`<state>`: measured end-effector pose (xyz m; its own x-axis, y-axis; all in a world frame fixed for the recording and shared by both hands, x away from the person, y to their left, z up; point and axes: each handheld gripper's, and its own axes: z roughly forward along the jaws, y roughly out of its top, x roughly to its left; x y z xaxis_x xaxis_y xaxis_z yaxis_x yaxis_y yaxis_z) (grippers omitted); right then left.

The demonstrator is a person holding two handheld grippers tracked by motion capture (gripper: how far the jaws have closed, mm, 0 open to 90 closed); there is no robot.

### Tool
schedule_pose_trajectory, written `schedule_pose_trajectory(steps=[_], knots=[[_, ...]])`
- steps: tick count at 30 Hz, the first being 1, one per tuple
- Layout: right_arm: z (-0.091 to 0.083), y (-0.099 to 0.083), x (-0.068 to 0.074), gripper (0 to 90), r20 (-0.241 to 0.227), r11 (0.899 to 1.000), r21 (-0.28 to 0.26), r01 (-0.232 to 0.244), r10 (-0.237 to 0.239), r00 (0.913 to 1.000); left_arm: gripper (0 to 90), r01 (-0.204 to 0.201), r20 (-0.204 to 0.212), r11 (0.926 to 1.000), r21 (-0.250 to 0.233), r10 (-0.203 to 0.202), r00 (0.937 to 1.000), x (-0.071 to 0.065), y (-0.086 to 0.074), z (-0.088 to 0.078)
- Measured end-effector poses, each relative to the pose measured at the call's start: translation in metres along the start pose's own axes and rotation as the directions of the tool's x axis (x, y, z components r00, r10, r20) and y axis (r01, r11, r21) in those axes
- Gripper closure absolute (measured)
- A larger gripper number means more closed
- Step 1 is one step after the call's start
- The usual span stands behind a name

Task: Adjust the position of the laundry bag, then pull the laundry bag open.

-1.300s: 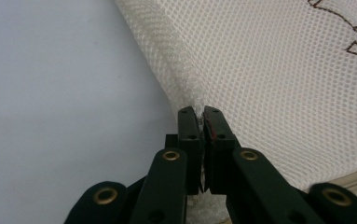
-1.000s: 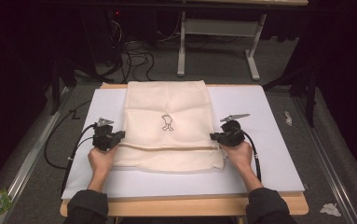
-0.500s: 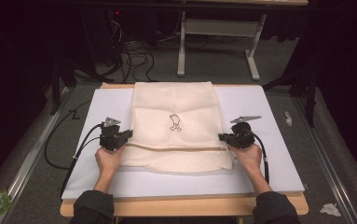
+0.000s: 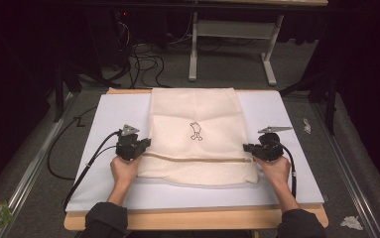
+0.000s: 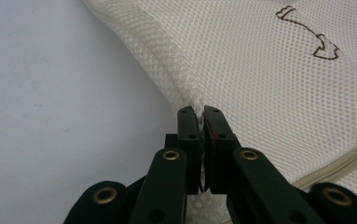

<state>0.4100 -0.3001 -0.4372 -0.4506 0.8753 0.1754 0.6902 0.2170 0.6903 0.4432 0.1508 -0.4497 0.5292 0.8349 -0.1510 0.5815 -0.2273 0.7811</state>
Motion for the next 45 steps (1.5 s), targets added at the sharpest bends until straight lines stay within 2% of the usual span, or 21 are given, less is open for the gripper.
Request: schedule_pose_trajectory(steps=[11, 13, 16, 19, 25, 29, 31, 36, 38, 42, 45], knots=[[-0.009, -0.008, -0.008, 88.7, 0.018, 1.000, -0.009, -0.015, 0.015, 0.9997, 86.6, -0.035, 0.000, 0.9993, 0.015, 0.035, 0.9994, -0.012, -0.003, 0.005], [-0.009, -0.010, -0.008, 88.6, 0.019, 1.000, -0.006, -0.012, 0.012, 0.9998, 86.2, -0.049, -0.010, 0.9986, 0.021, 0.050, 0.9987, -0.014, -0.005, 0.006], [-0.006, -0.012, -0.009, 88.2, 0.023, 1.000, -0.005, -0.008, 0.008, 0.9997, 85.6, -0.049, -0.012, 0.9986, 0.021, 0.050, 0.9987, -0.014, -0.006, 0.006], [-0.005, -0.014, -0.010, 87.4, 0.020, 1.000, -0.011, -0.020, 0.021, 0.9996, 84.4, -0.058, -0.020, 0.9981, 0.022, 0.058, 0.9981, -0.014, -0.007, 0.007], [-0.002, -0.019, -0.009, 84.6, 0.035, 0.999, -0.030, -0.020, 0.021, 0.9992, 79.1, -0.084, -0.036, 0.9964, 0.011, 0.084, 0.9958, -0.014, -0.011, 0.008], [0.001, -0.021, -0.010, 77.5, 0.040, 0.999, -0.037, -0.023, 0.024, 0.9989, 69.5, -0.083, -0.052, 0.9965, -0.008, 0.083, 0.9952, -0.012, -0.015, 0.007], [0.001, -0.022, -0.010, 71.2, 0.043, 0.998, -0.049, -0.030, 0.032, 0.9986, 63.4, -0.087, -0.056, 0.9959, -0.025, 0.086, 0.9948, -0.012, -0.016, 0.005], [-0.001, -0.025, -0.012, 58.6, 0.044, 0.996, -0.075, -0.053, 0.057, 0.9974, 52.9, -0.108, -0.053, 0.9917, -0.070, 0.104, 0.9932, -0.017, -0.019, -0.004], [-0.002, -0.026, -0.011, 52.6, 0.060, 0.995, -0.082, -0.057, 0.062, 0.9962, 50.8, -0.116, -0.051, 0.9896, -0.085, 0.112, 0.9924, -0.021, -0.021, -0.008], [-0.004, -0.027, -0.010, 48.1, 0.067, 0.994, -0.090, -0.057, 0.063, 0.9958, 48.8, -0.129, -0.040, 0.9862, -0.104, 0.126, 0.9913, -0.029, -0.025, -0.013], [-0.004, -0.028, -0.008, 46.6, 0.105, 0.994, -0.097, -0.042, 0.052, 0.9931, 47.9, -0.130, -0.018, 0.9856, -0.108, 0.129, 0.9915, -0.037, -0.030, -0.013]])
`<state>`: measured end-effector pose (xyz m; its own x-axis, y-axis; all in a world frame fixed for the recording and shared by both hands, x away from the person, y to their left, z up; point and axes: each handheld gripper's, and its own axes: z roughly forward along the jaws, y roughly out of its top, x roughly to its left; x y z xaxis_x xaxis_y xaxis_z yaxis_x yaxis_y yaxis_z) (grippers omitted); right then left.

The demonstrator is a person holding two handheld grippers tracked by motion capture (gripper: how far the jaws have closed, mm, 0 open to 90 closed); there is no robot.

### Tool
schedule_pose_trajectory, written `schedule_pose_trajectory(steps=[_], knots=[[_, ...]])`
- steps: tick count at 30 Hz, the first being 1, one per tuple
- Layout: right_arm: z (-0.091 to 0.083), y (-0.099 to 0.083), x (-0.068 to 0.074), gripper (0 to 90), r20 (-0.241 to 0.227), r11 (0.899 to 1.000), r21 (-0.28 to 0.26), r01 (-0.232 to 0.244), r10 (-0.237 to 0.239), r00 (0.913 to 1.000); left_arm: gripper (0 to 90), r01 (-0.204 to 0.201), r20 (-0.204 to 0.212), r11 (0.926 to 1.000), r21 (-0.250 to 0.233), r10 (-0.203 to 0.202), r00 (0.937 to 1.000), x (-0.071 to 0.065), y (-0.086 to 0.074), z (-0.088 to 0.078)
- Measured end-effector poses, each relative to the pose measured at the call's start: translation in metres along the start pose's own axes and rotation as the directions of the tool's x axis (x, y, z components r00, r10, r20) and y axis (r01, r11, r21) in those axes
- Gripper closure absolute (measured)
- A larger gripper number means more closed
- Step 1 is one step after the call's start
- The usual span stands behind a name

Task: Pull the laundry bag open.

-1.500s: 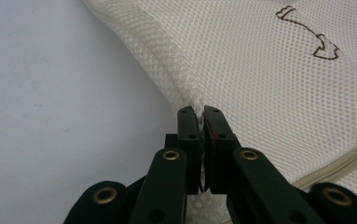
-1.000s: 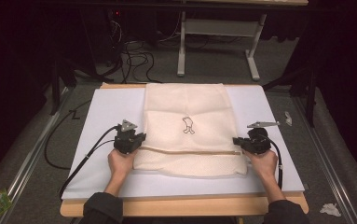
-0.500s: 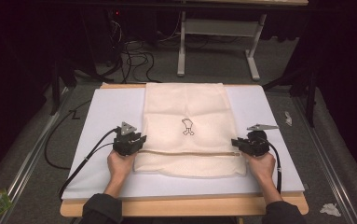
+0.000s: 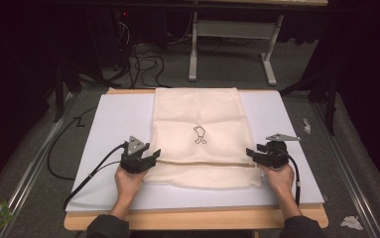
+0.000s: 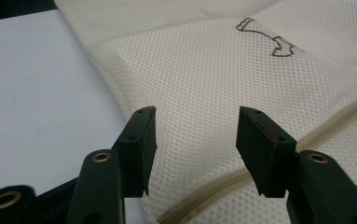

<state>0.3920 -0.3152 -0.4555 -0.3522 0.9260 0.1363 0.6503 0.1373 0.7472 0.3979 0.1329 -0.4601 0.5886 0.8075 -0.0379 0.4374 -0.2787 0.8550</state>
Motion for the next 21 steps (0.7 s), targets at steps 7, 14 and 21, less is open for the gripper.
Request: schedule_pose_trajectory(steps=[7, 14, 21], knots=[[0.003, 0.001, 0.002, 42.8, -0.010, 1.000, 0.013, 0.002, -0.002, 0.9999, 46.9, -0.027, 0.015, 0.9994, 0.023, 0.026, 0.9995, -0.014, -0.011, 0.006], [0.013, 0.004, 0.002, 42.5, -0.059, 0.994, 0.096, -0.049, 0.055, 0.9968, 46.3, -0.014, 0.035, 0.9988, 0.047, 0.013, 0.9993, -0.020, -0.017, 0.015], [0.016, 0.004, 0.006, 42.0, -0.070, 0.985, 0.165, -0.052, 0.064, 0.9955, 46.5, -0.006, 0.025, 0.9957, 0.092, 0.004, 0.9997, -0.020, -0.016, 0.020]])
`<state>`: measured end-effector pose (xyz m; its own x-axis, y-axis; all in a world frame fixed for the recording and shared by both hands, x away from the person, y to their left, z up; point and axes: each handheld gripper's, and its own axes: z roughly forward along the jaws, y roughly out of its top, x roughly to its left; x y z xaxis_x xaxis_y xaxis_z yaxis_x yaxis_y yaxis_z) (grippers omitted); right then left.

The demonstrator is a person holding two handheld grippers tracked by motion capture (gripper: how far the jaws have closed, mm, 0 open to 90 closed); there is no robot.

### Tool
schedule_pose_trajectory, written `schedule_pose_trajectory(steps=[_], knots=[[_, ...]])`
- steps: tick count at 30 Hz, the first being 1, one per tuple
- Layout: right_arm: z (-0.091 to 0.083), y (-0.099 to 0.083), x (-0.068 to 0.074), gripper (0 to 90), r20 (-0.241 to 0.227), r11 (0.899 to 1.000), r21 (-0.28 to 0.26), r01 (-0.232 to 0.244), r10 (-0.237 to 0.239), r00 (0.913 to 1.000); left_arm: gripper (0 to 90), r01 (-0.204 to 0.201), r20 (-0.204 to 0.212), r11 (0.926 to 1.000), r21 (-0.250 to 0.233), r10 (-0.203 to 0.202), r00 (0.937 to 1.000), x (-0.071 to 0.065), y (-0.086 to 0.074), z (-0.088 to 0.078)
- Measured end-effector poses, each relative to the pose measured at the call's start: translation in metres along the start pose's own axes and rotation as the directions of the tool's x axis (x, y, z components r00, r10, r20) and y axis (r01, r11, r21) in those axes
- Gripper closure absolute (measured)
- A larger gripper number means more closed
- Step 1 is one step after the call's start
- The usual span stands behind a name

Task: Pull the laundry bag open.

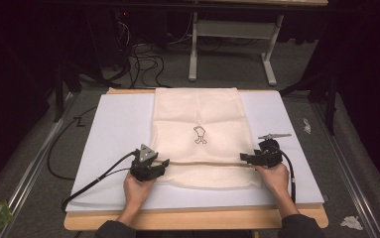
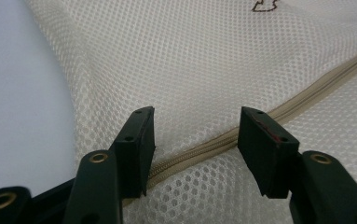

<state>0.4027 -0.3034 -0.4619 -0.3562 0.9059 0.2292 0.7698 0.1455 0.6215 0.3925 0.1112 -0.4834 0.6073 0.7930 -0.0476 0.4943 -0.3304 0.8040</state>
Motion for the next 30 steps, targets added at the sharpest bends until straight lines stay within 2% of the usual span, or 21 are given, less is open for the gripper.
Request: schedule_pose_trajectory(steps=[3, 9, 14, 16, 17, 18, 20, 23, 26, 30], knots=[[-0.002, -0.002, 0.000, 42.7, -0.006, 1.000, 0.014, -0.007, 0.007, 1.0000, 46.7, -0.028, -0.017, 0.9993, 0.025, 0.028, 0.9995, -0.004, 0.001, 0.003], [0.004, 0.001, 0.005, 44.6, -0.018, 0.999, 0.039, -0.004, 0.005, 0.9998, 47.7, -0.019, -0.012, 0.9989, 0.042, 0.019, 0.9997, -0.003, 0.001, 0.005], [0.002, 0.000, 0.004, 51.3, -0.016, 0.998, 0.061, 0.026, -0.025, 0.9996, 48.0, -0.024, -0.022, 0.9983, 0.053, 0.025, 0.9995, -0.004, 0.001, 0.006], [0.002, 0.000, 0.006, 54.6, 0.007, 0.996, 0.069, 0.050, -0.050, 0.9987, 48.1, -0.035, -0.030, 0.9979, 0.054, 0.037, 0.9989, -0.005, 0.002, 0.007], [0.003, 0.000, 0.010, 58.0, 0.044, 0.993, 0.085, 0.080, -0.084, 0.9955, 48.1, -0.041, -0.036, 0.9977, 0.054, 0.043, 0.9984, -0.006, 0.002, 0.006], [0.003, 0.001, 0.012, 59.7, 0.059, 0.991, 0.090, 0.097, -0.103, 0.9929, 48.3, -0.050, -0.040, 0.9974, 0.052, 0.052, 0.9978, -0.007, 0.001, 0.006], [0.003, 0.001, 0.013, 70.9, 0.082, 0.986, 0.103, 0.131, -0.139, 0.9869, 48.6, -0.052, -0.041, 0.9973, 0.053, 0.054, 0.9977, -0.007, 0.001, 0.006], [0.003, 0.002, 0.012, 84.5, 0.059, 0.986, 0.101, 0.135, -0.141, 0.9882, 48.6, -0.051, -0.040, 0.9973, 0.053, 0.053, 0.9978, -0.007, 0.002, 0.006], [0.002, 0.002, 0.010, 87.7, 0.036, 0.985, 0.075, 0.154, -0.157, 0.9869, 48.7, -0.045, -0.035, 0.9975, 0.054, 0.047, 0.9983, -0.006, 0.002, 0.006], [-0.006, 0.002, 0.005, 88.4, -0.010, 0.993, 0.027, 0.116, -0.116, 0.9932, 48.9, -0.041, -0.030, 0.9976, 0.055, 0.043, 0.9986, -0.005, 0.002, 0.005]])
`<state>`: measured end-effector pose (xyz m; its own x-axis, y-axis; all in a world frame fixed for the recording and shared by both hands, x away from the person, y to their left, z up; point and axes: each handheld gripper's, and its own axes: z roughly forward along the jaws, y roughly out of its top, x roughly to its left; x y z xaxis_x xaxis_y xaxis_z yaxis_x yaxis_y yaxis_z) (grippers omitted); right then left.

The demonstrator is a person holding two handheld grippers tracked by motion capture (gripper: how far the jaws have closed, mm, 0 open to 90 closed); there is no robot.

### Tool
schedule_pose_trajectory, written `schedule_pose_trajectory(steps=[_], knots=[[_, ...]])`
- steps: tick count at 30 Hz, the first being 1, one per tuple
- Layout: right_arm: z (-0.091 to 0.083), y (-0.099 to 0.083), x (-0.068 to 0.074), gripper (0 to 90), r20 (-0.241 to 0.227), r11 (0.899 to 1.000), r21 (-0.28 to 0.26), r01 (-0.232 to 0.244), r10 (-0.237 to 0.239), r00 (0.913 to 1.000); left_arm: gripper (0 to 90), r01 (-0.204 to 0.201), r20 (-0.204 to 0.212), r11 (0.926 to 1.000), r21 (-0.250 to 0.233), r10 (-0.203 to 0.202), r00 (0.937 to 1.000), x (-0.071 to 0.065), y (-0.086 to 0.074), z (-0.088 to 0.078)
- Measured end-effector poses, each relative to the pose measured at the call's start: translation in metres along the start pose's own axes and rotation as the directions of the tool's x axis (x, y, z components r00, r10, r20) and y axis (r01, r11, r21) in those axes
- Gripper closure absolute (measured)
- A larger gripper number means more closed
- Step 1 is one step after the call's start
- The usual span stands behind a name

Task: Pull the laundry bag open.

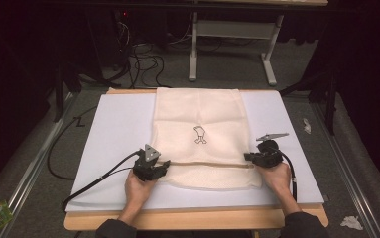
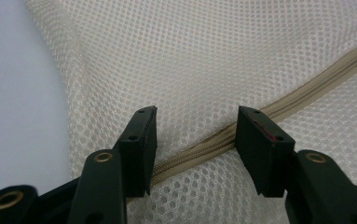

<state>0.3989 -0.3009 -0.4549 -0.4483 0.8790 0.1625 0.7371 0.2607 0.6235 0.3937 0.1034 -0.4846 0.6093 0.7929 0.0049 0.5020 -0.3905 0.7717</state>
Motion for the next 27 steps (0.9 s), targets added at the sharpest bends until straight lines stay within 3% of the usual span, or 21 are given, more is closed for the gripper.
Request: schedule_pose_trajectory(steps=[12, 20, 22, 27], knots=[[-0.014, 0.004, 0.001, 88.6, -0.035, 0.999, -0.050, 0.001, -0.003, 0.9994, 48.5, 0.026, 0.051, 0.9984, -0.050, -0.023, 0.9984, 0.003, 0.011, -0.013], [-0.023, 0.015, 0.009, 88.6, -0.025, 0.998, -0.062, 0.034, -0.035, 0.9991, 48.7, 0.008, 0.095, 0.9980, -0.062, -0.002, 0.9955, -0.009, 0.021, -0.014], [-0.025, 0.016, 0.011, 88.7, -0.022, 0.997, -0.064, 0.033, -0.034, 0.9992, 48.8, -0.014, 0.098, 0.9981, -0.060, 0.020, 0.9950, -0.015, 0.023, -0.013], [-0.027, 0.021, 0.012, 88.7, -0.020, 0.997, -0.069, 0.033, -0.035, 0.9992, 49.3, -0.026, 0.132, 0.9972, -0.070, 0.035, 0.9906, -0.027, 0.030, -0.007]])
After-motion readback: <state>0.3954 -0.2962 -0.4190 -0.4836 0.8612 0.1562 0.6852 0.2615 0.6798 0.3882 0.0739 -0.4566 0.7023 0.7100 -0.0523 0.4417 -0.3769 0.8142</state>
